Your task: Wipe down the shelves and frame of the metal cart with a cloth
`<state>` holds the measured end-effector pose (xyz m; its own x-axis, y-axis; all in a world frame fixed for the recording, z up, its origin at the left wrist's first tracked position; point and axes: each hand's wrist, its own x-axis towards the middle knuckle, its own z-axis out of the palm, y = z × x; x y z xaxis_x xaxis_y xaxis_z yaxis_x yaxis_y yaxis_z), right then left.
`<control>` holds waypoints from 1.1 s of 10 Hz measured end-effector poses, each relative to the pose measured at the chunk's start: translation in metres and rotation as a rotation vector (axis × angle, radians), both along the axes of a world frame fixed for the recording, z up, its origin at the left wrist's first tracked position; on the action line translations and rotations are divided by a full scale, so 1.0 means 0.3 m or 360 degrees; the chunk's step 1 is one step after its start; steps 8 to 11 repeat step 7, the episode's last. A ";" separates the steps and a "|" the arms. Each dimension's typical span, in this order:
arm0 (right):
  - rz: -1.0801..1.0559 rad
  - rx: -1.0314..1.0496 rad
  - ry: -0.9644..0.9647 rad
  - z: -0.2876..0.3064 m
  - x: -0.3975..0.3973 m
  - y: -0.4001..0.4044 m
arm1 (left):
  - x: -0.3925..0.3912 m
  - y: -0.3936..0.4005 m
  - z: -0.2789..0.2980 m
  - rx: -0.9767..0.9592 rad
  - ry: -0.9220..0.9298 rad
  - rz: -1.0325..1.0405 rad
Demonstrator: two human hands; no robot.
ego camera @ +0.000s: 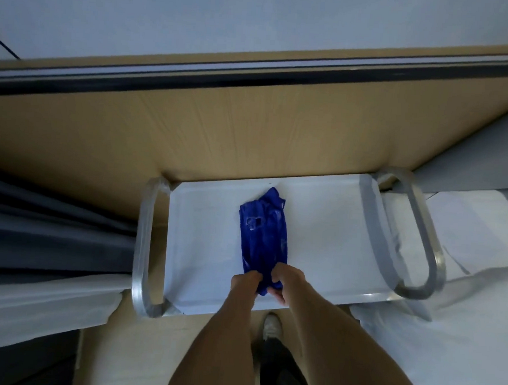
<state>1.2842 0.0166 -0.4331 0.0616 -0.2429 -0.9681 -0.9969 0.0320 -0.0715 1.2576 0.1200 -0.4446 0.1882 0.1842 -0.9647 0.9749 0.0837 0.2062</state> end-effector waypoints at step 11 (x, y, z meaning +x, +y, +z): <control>0.0201 -0.0382 -0.0583 0.330 0.128 0.021 | 0.155 0.059 0.257 0.0610 -0.0310 -0.0362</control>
